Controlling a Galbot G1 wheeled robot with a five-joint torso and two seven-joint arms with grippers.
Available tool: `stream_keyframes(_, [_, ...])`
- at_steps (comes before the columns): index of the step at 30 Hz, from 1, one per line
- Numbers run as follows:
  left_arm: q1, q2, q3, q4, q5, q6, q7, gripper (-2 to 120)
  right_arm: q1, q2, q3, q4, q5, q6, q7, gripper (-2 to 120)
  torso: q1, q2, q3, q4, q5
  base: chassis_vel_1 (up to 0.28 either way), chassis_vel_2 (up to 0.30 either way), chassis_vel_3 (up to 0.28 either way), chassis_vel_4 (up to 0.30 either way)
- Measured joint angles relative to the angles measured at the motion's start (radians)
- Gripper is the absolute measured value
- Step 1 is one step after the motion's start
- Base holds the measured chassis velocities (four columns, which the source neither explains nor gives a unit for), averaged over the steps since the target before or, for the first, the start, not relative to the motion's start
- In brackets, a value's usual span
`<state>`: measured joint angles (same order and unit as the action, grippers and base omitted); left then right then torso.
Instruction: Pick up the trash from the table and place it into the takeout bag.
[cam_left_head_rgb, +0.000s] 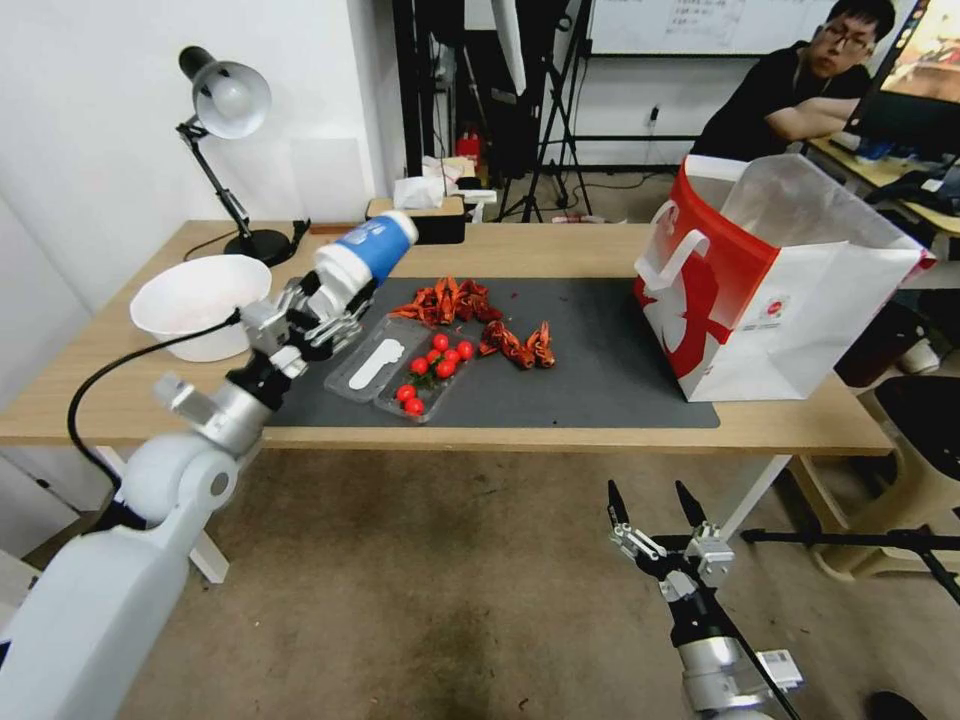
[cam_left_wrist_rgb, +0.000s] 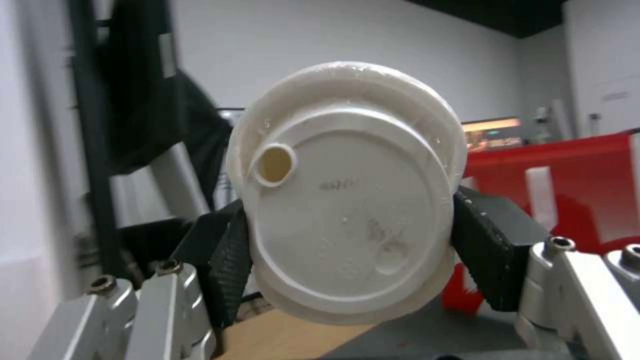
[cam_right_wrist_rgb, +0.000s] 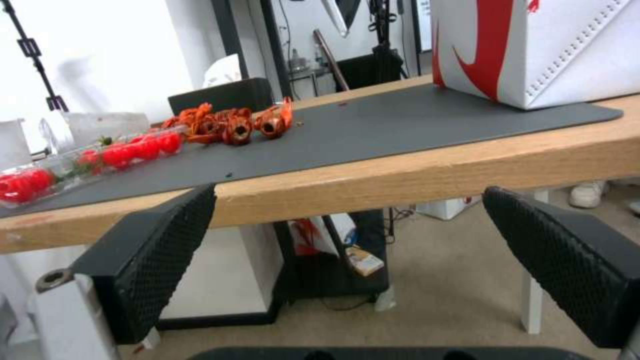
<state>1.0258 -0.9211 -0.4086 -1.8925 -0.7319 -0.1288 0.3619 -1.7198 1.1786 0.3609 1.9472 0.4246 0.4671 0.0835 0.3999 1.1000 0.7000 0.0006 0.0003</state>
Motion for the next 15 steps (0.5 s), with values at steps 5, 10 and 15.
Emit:
stream_keyframes(5, [-0.221, 0.008, 0.181, 0.035, -0.022, 0.027, -0.004, 64, -0.011, 0.001, 0.002, 0.002, -0.001, 0.001, -0.007, 100, 0.000, 0.000, 0.000, -0.0010, 0.0000, 0.000, 0.000, 0.000, 0.000])
stream_keyframes(10, [-0.384, -0.074, 0.353, 0.102, -0.015, 0.042, -0.007, 64, -0.013, 0.008, 0.003, 0.007, -0.019, 0.000, -0.008, 100, 0.000, 0.000, 0.000, -0.0005, 0.0000, 0.000, 0.000, 0.000, 0.000])
stream_keyframes(15, [-0.508, -0.166, 0.491, 0.199, 0.012, 0.046, -0.018, 64, -0.017, 0.016, 0.004, 0.007, -0.033, 0.000, -0.010, 100, 0.000, 0.000, 0.000, -0.0008, 0.0000, 0.000, 0.000, 0.000, 0.000])
